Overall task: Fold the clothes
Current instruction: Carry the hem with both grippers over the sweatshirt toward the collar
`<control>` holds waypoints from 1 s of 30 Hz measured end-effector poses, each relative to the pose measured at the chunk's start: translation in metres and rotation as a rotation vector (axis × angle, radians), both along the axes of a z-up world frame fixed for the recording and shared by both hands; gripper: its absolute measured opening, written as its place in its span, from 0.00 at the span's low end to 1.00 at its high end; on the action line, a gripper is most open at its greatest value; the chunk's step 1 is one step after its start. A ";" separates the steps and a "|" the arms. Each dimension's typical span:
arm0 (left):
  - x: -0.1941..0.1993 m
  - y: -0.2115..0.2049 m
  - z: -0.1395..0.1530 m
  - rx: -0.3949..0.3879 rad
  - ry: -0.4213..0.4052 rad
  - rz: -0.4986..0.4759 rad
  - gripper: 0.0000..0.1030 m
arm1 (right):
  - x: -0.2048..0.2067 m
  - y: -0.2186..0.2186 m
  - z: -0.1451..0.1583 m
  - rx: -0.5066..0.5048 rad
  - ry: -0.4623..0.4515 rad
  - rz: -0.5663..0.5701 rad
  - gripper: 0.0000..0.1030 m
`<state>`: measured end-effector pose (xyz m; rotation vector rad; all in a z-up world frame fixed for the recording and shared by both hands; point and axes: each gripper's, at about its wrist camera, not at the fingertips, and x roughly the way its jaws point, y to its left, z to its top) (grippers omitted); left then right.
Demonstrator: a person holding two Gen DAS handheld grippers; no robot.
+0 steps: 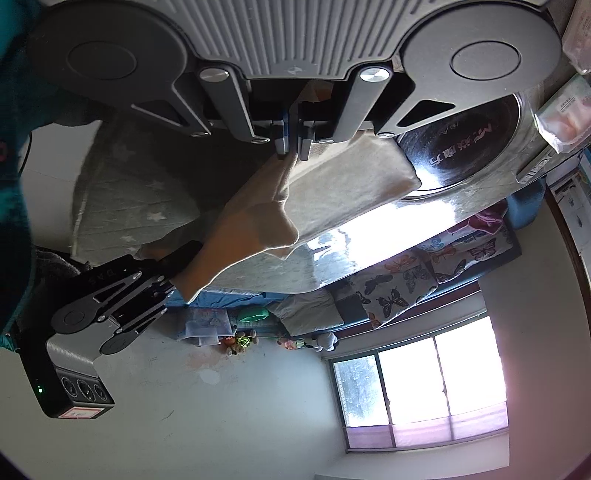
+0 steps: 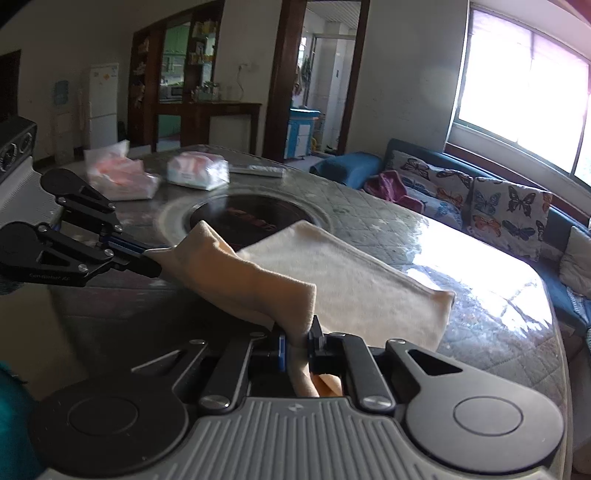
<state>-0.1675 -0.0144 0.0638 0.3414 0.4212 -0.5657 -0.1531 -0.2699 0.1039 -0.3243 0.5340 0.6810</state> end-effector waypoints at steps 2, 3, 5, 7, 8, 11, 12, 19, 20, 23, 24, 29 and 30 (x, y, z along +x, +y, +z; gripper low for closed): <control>-0.016 -0.001 0.005 0.006 -0.007 -0.012 0.05 | -0.017 -0.003 0.007 0.005 -0.004 0.018 0.09; -0.023 -0.002 0.008 0.009 -0.010 -0.018 0.05 | -0.027 -0.005 0.010 0.007 -0.002 0.027 0.09; -0.031 -0.002 0.009 0.003 -0.003 -0.020 0.05 | -0.040 -0.006 0.013 0.005 0.007 0.043 0.09; -0.032 -0.001 0.008 -0.005 0.010 -0.018 0.05 | -0.049 -0.006 0.014 -0.005 0.017 0.057 0.09; -0.030 -0.002 0.007 -0.002 0.010 -0.015 0.05 | -0.051 -0.006 0.014 -0.007 0.024 0.060 0.09; -0.018 -0.003 0.009 -0.004 0.007 -0.008 0.05 | -0.045 -0.005 0.014 -0.010 0.034 0.057 0.09; -0.012 -0.003 0.010 -0.004 0.005 -0.004 0.05 | -0.040 -0.005 0.015 -0.009 0.034 0.055 0.09; 0.058 -0.009 0.020 0.011 -0.017 0.030 0.05 | 0.009 -0.005 0.023 0.005 0.047 0.012 0.09; 0.071 -0.010 0.021 0.013 -0.017 0.034 0.05 | 0.019 -0.005 0.024 0.006 0.051 0.004 0.09; 0.111 -0.014 0.014 0.020 0.007 0.052 0.05 | 0.056 -0.005 0.024 0.002 0.062 -0.024 0.09; 0.125 -0.016 0.012 0.022 0.018 0.059 0.05 | 0.068 -0.004 0.023 -0.002 0.064 -0.036 0.09; 0.188 -0.024 -0.016 0.046 0.085 0.113 0.05 | 0.131 0.000 0.003 -0.021 0.116 -0.109 0.09; 0.197 -0.027 -0.024 0.058 0.098 0.134 0.05 | 0.144 0.001 -0.004 -0.023 0.135 -0.130 0.09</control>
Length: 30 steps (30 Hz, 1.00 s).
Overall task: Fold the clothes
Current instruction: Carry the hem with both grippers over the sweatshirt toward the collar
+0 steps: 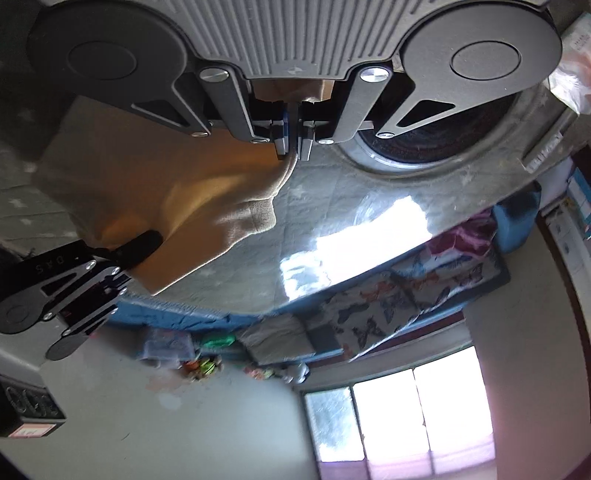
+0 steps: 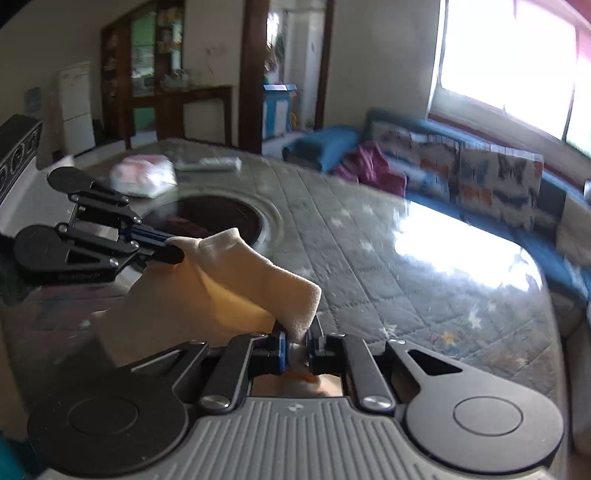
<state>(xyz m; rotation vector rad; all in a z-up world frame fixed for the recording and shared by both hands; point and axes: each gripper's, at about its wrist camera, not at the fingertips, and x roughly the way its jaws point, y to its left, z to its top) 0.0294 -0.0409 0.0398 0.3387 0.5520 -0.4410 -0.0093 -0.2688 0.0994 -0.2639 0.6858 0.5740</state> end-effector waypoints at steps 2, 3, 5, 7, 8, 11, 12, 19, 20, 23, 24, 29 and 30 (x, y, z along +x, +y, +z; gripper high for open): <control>0.012 -0.004 -0.013 0.007 0.020 0.027 0.06 | 0.019 0.001 -0.016 0.003 0.046 -0.041 0.10; 0.015 -0.004 -0.018 0.004 0.029 0.040 0.06 | 0.026 0.001 -0.024 0.008 0.063 -0.068 0.14; 0.019 -0.004 -0.023 0.004 0.037 0.060 0.11 | 0.033 -0.002 -0.036 0.020 0.075 -0.116 0.18; 0.021 -0.003 -0.025 0.009 0.040 0.078 0.14 | 0.036 -0.008 -0.045 0.041 0.079 -0.164 0.21; 0.022 -0.001 -0.025 0.009 0.041 0.086 0.16 | 0.036 -0.012 -0.047 0.050 0.082 -0.190 0.21; 0.024 0.004 -0.020 0.003 0.039 0.132 0.17 | 0.034 -0.025 -0.047 0.079 0.070 -0.257 0.21; 0.024 0.007 -0.017 -0.001 0.036 0.150 0.17 | 0.032 -0.029 -0.044 0.081 0.054 -0.277 0.21; 0.006 -0.003 0.008 -0.132 0.077 0.104 0.17 | 0.020 -0.031 -0.034 0.113 0.011 -0.267 0.19; 0.006 -0.010 0.009 -0.144 0.093 0.087 0.17 | 0.021 -0.026 -0.034 0.114 0.010 -0.259 0.19; 0.012 -0.022 0.005 -0.180 0.144 0.069 0.17 | 0.028 -0.017 -0.039 0.134 0.032 -0.246 0.19; 0.014 -0.025 0.002 -0.185 0.155 0.071 0.17 | 0.032 -0.012 -0.043 0.139 0.043 -0.244 0.19; 0.031 -0.027 -0.012 -0.205 0.210 0.109 0.17 | 0.042 -0.003 -0.059 0.121 0.058 -0.262 0.18; 0.033 -0.026 -0.015 -0.207 0.217 0.118 0.17 | 0.043 -0.001 -0.063 0.119 0.059 -0.266 0.18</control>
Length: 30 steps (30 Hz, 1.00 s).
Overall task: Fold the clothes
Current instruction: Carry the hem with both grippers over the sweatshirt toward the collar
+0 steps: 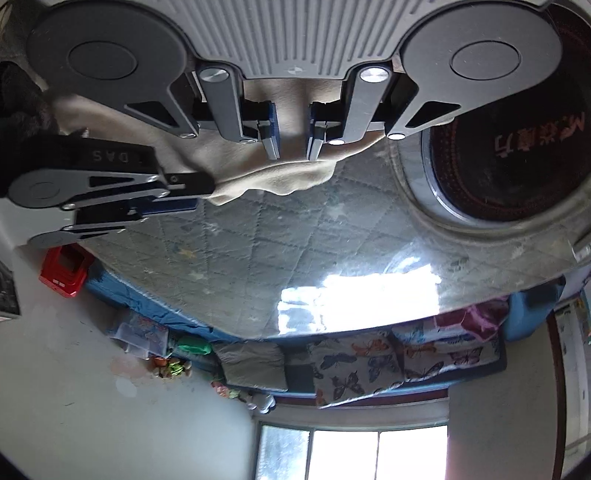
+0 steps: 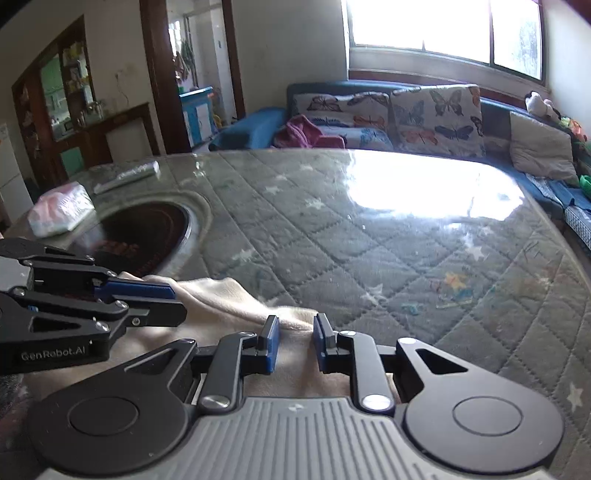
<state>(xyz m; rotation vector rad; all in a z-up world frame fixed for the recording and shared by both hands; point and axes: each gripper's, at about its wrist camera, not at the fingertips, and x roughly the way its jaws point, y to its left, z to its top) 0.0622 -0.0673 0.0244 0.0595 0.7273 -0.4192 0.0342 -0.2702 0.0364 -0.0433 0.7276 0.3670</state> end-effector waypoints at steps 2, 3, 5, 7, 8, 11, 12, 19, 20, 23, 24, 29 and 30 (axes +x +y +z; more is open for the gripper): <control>0.001 0.002 -0.002 -0.016 0.004 0.008 0.17 | -0.001 0.000 -0.001 0.000 -0.005 -0.001 0.17; 0.001 0.003 -0.002 -0.022 0.008 0.011 0.17 | -0.002 -0.002 0.000 0.002 -0.009 -0.002 0.17; 0.001 0.003 -0.002 -0.028 0.012 0.012 0.17 | -0.007 -0.009 0.004 0.016 -0.019 -0.016 0.17; 0.000 0.002 -0.002 -0.025 0.006 0.011 0.17 | -0.014 -0.016 0.006 0.018 -0.027 -0.031 0.17; 0.000 0.002 -0.002 -0.024 0.003 0.010 0.17 | -0.021 -0.021 0.007 0.014 -0.032 -0.043 0.17; 0.000 0.000 -0.002 -0.022 -0.004 0.008 0.17 | -0.034 -0.029 0.005 -0.023 -0.024 -0.041 0.17; 0.000 0.000 -0.002 -0.023 -0.003 0.008 0.17 | -0.036 -0.031 0.003 -0.033 -0.022 -0.044 0.17; 0.000 0.001 -0.002 -0.027 -0.006 0.007 0.17 | -0.051 -0.046 0.006 -0.006 -0.061 -0.110 0.17; 0.000 0.000 -0.002 -0.026 -0.008 0.008 0.17 | -0.053 -0.051 0.007 -0.002 -0.062 -0.124 0.17; -0.001 0.000 -0.003 -0.025 -0.012 0.009 0.17 | -0.056 -0.056 0.005 -0.017 -0.047 -0.133 0.17; -0.001 0.000 -0.003 -0.025 -0.013 0.010 0.17 | -0.056 -0.055 0.004 -0.029 -0.045 -0.132 0.17; -0.003 -0.001 -0.003 -0.014 -0.026 0.005 0.17 | -0.047 -0.053 -0.008 -0.043 -0.029 -0.145 0.04; -0.003 -0.001 -0.003 -0.015 -0.026 0.005 0.17 | -0.046 -0.052 -0.009 -0.055 -0.038 -0.152 0.04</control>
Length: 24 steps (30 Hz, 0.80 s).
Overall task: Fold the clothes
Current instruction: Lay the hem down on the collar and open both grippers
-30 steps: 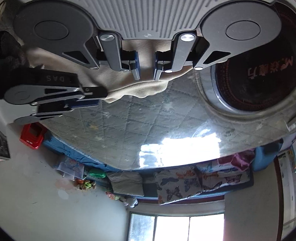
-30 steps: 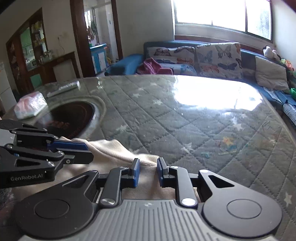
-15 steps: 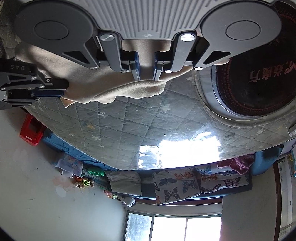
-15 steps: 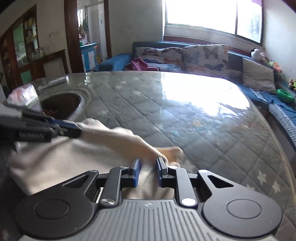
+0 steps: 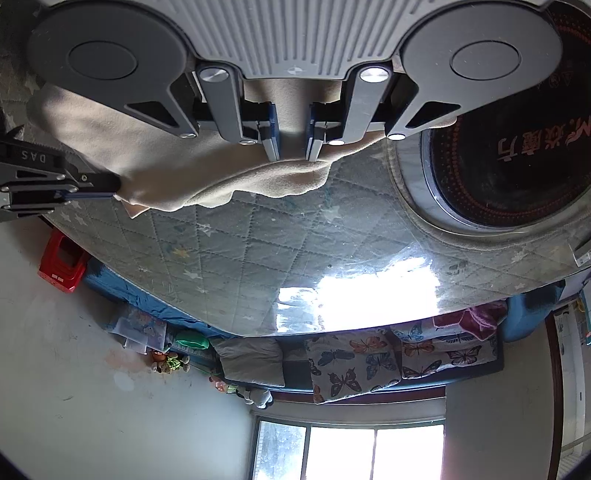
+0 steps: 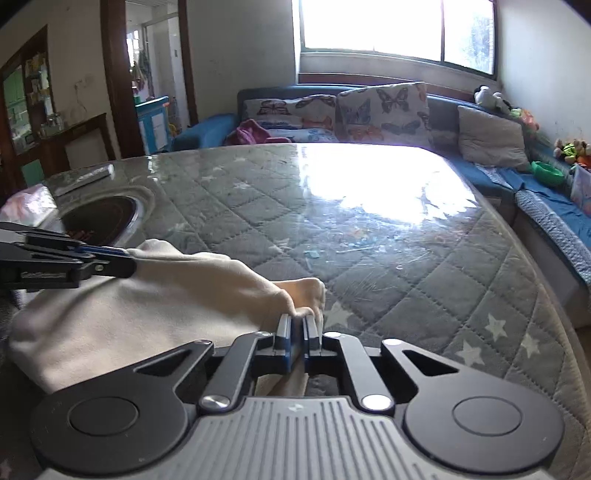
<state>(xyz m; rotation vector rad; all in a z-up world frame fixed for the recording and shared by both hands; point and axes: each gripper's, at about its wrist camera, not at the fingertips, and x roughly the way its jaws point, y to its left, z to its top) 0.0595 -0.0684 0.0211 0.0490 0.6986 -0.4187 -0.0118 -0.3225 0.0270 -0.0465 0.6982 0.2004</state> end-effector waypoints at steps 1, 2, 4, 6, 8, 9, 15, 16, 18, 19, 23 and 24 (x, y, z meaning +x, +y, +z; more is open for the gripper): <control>0.000 0.000 0.000 -0.002 0.000 0.000 0.17 | 0.000 0.000 0.000 -0.005 -0.005 -0.003 0.04; 0.000 0.001 0.000 -0.004 0.000 0.000 0.17 | 0.001 -0.002 -0.001 0.005 -0.001 -0.003 0.04; -0.001 0.001 0.000 -0.006 -0.006 -0.004 0.17 | 0.002 -0.009 0.000 0.037 0.014 -0.003 0.05; -0.005 0.000 0.001 -0.005 -0.017 -0.009 0.21 | 0.001 -0.014 0.003 0.061 0.019 -0.007 0.05; -0.010 -0.002 0.004 -0.004 -0.025 -0.010 0.27 | -0.005 -0.017 0.011 0.050 0.000 -0.008 0.05; -0.014 -0.003 0.007 -0.003 -0.030 -0.016 0.27 | -0.009 -0.017 0.014 0.036 -0.012 -0.001 0.05; -0.053 -0.022 0.020 -0.027 -0.064 -0.125 0.27 | -0.040 -0.001 0.029 -0.014 -0.053 0.101 0.05; -0.059 -0.026 0.021 -0.032 -0.065 -0.143 0.27 | -0.044 0.002 0.030 -0.017 -0.057 0.112 0.05; -0.069 -0.034 0.020 -0.037 -0.067 -0.178 0.27 | -0.054 0.011 0.029 -0.022 -0.056 0.148 0.05; -0.074 -0.038 0.019 -0.039 -0.068 -0.196 0.27 | -0.058 0.014 0.028 -0.027 -0.055 0.160 0.05; -0.088 -0.051 0.014 -0.038 -0.069 -0.242 0.27 | -0.069 0.023 0.020 -0.048 -0.054 0.190 0.05; -0.091 -0.053 0.013 -0.037 -0.069 -0.249 0.27 | -0.070 0.023 0.018 -0.045 -0.052 0.188 0.05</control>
